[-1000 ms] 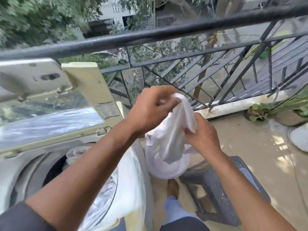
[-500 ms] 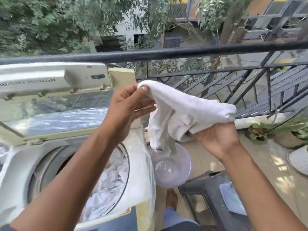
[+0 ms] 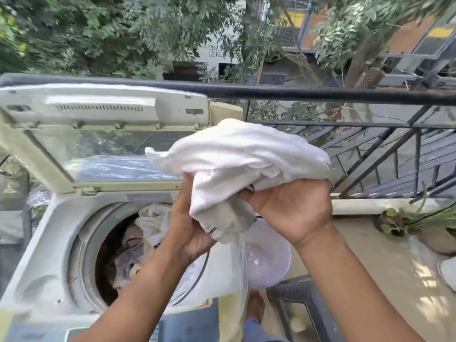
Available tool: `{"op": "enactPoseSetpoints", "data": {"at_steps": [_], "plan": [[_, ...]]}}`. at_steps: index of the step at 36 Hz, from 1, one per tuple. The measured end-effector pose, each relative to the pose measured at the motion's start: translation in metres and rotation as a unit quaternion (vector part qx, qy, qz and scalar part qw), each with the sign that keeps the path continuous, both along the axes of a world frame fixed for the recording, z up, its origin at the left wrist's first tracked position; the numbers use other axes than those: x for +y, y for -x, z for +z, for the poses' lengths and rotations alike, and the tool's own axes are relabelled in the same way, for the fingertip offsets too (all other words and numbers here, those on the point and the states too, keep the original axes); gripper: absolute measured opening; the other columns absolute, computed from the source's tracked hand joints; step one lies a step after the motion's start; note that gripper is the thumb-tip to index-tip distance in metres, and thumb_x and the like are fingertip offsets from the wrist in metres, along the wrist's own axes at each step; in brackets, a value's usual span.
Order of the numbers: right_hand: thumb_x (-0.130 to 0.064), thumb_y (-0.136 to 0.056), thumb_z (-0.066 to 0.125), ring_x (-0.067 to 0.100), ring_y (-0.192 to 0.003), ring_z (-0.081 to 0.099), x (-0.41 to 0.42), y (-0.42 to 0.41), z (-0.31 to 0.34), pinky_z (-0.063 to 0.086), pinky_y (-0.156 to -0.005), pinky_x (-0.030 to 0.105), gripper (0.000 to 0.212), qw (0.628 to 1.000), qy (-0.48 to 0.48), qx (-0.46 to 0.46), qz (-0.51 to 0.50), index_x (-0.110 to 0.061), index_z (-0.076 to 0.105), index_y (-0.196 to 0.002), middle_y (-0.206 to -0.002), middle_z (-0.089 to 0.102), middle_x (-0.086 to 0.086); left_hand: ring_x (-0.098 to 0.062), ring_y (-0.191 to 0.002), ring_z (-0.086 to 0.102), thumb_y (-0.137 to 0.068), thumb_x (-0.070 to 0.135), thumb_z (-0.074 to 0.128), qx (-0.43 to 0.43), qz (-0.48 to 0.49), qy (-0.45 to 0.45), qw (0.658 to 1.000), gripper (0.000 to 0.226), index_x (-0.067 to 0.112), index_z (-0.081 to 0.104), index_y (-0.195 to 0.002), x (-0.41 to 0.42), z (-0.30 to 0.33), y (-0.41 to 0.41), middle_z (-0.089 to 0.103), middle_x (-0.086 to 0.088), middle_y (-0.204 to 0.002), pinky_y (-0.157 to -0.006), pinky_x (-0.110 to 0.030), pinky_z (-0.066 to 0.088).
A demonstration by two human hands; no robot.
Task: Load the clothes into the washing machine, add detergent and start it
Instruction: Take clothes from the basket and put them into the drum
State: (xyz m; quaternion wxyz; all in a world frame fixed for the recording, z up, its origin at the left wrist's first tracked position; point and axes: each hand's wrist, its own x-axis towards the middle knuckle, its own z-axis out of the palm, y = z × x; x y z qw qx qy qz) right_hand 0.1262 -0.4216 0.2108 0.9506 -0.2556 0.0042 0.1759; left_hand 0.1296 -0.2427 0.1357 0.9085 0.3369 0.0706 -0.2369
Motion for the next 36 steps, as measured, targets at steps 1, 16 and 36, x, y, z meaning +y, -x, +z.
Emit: {"op": "enactPoseSetpoints", "data": {"at_steps": [1, 16, 36], "plan": [[-0.032, -0.101, 0.051, 0.042, -0.138, 0.048, 0.002, -0.001, -0.003, 0.01, -0.126, 0.062, 0.068, 1.0, 0.02, 0.002, -0.006, 0.001, 0.032, -0.157, -0.141, 0.057, 0.026, -0.041, -0.132, 0.061, -0.103, 0.068, 0.045, -0.025, 0.014, 0.011, 1.0, 0.085, -0.001, 0.047, -0.152, 0.004, 0.004, 0.0, 0.065, -0.029, -0.137, -0.109, -0.05, 0.049], [0.004, -0.085, 0.068, 0.022, -0.124, 0.056, 0.052, 0.033, -0.099, 0.048, -0.092, 0.037, 0.073, 0.82, 0.568, 0.071, -0.028, -0.038, 0.042, -0.14, -0.14, 0.051, 0.006, -0.042, -0.12, 0.063, -0.103, 0.053, 0.047, 0.018, 0.133, 0.04, 0.99, 0.062, 0.011, 0.058, -0.147, 0.118, -0.031, 0.009, 0.062, -0.021, -0.138, -0.091, -0.056, 0.059], [-0.04, -0.069, 0.097, 0.013, -0.116, 0.07, 0.185, 0.016, -0.199, 0.056, -0.103, 0.042, 0.077, 0.851, 0.496, 0.095, 0.144, -0.037, 0.06, -0.136, -0.129, 0.072, -0.011, -0.037, -0.101, 0.077, -0.102, 0.046, 0.056, 0.152, 0.031, -0.294, 0.943, 0.046, 0.009, 0.076, -0.122, 0.197, -0.1, 0.046, 0.077, -0.022, -0.118, -0.079, -0.041, 0.063]]}}
